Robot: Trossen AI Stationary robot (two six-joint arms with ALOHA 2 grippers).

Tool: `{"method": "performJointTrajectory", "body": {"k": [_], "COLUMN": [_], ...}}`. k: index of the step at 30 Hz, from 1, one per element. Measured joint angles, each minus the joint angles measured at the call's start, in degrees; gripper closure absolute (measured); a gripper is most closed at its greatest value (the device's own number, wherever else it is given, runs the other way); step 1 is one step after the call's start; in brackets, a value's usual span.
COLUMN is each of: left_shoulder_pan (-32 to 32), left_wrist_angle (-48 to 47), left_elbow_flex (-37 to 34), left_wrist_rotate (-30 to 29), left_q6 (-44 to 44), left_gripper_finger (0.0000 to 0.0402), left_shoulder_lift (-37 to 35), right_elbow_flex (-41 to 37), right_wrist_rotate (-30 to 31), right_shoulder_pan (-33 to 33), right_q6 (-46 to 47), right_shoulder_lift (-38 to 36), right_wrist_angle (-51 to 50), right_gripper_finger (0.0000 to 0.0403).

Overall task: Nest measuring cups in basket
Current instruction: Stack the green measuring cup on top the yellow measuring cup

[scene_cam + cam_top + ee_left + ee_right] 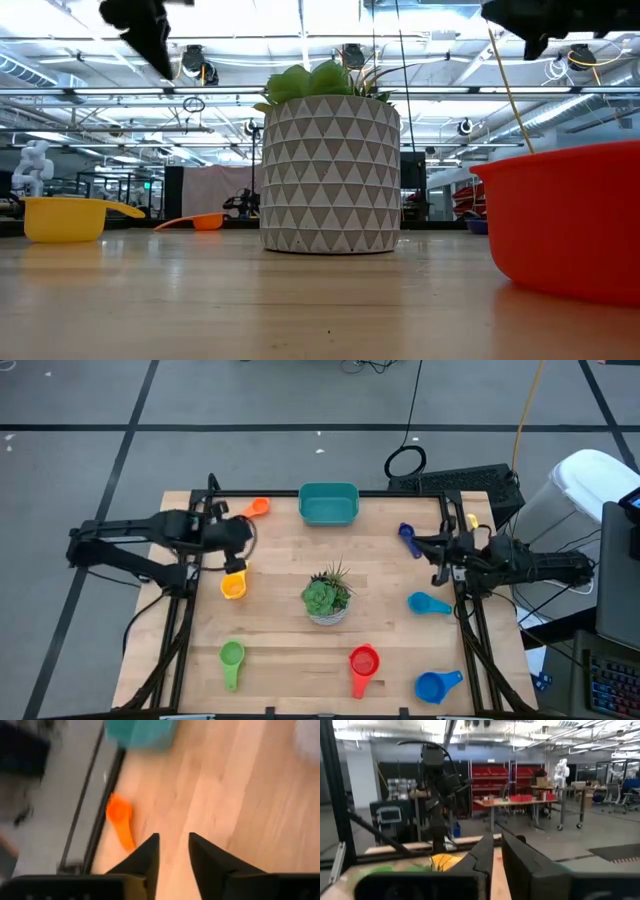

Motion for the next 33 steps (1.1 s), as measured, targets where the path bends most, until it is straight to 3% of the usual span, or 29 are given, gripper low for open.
{"method": "performJointTrajectory", "body": {"k": [7,15,21,28,33], "left_shoulder_pan": [0.13,-0.97,-4.61,-16.03,-26.8], "left_wrist_angle": [-13.11,-11.61,-11.36,5.27,6.78], "left_elbow_flex": [-1.08,-5.54,-9.33,-10.02,-10.02], "left_wrist_rotate": [-0.03,4.32,4.63,15.82,19.37], "left_q6": [-12.51,-18.78,-19.49,-19.32,-30.53], "left_gripper_finger": [0.0226,0.0198,0.0204,0.0224,0.0242], "left_shoulder_lift": [4.95,4.85,4.85,4.85,5.77], "right_elbow_flex": [0.33,-1.41,-1.66,-1.66,-1.66], "right_wrist_rotate": [2.26,4.7,4.7,4.7,4.55], "right_shoulder_pan": [0.0,0.0,0.0,0.0,0.0], "right_q6": [-0.91,0.02,-0.2,-0.13,2.03], "right_shoulder_lift": [7.17,8.75,8.73,8.73,8.73], "right_wrist_angle": [-0.77,-0.74,-0.77,-0.77,-0.74], "right_gripper_finger": [0.034,0.0335,0.0335,0.0335,0.0335]}}
